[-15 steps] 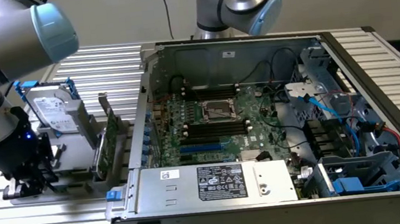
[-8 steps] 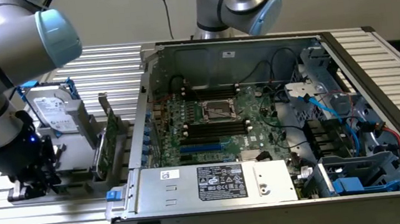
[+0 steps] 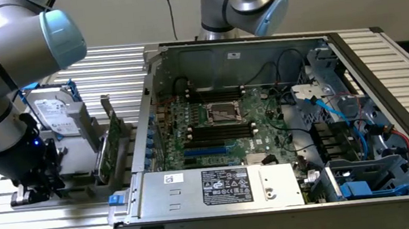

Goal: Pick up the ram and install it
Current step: 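Pick up the ram and move it above insertion slot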

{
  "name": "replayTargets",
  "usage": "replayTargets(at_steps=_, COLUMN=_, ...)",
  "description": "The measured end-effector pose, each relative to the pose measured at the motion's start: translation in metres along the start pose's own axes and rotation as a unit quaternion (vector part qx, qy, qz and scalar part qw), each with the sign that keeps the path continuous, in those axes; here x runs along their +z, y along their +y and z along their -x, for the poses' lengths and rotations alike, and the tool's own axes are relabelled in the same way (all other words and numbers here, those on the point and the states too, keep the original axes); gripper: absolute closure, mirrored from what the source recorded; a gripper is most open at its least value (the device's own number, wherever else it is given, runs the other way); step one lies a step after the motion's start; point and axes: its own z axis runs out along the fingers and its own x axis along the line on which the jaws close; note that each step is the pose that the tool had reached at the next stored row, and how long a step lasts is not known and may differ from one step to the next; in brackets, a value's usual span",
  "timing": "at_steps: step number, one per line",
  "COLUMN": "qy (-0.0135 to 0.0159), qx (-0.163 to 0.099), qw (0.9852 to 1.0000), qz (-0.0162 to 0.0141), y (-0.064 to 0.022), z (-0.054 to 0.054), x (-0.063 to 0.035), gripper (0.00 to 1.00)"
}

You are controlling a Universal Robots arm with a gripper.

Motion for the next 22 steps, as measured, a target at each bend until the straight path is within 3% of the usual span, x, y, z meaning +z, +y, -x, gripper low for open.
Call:
replayTargets(at_steps=4, qy=0.0, qx=0.0, qw=1.0, qz=0.0, y=-0.0002, z=0.0, x=0.0002, gripper=0.7)
replayTargets(at_steps=5, qy=0.0, qx=0.0, qw=1.0, qz=0.0, y=-0.0002, z=0.0, x=0.0002, gripper=0.78)
replayTargets(at_steps=7, qy=0.0, qx=0.0, qw=1.0, qz=0.0, y=-0.0002, z=0.0, x=0.0004, gripper=0.78)
replayTargets(at_steps=8, qy=0.0, qx=0.0, qw=1.0, qz=0.0, y=-0.0002, z=0.0, x=0.0005, gripper=0.85)
replayTargets(at_steps=18, qy=0.0, qx=0.0, qw=1.0, qz=0.0, y=-0.0001, z=0.0, x=0.0, gripper=0.86)
replayTargets(at_steps=22, qy=0.0, qx=0.0, qw=1.0, qz=-0.0001, y=-0.0001, z=0.0, x=-0.0155, gripper=0.86)
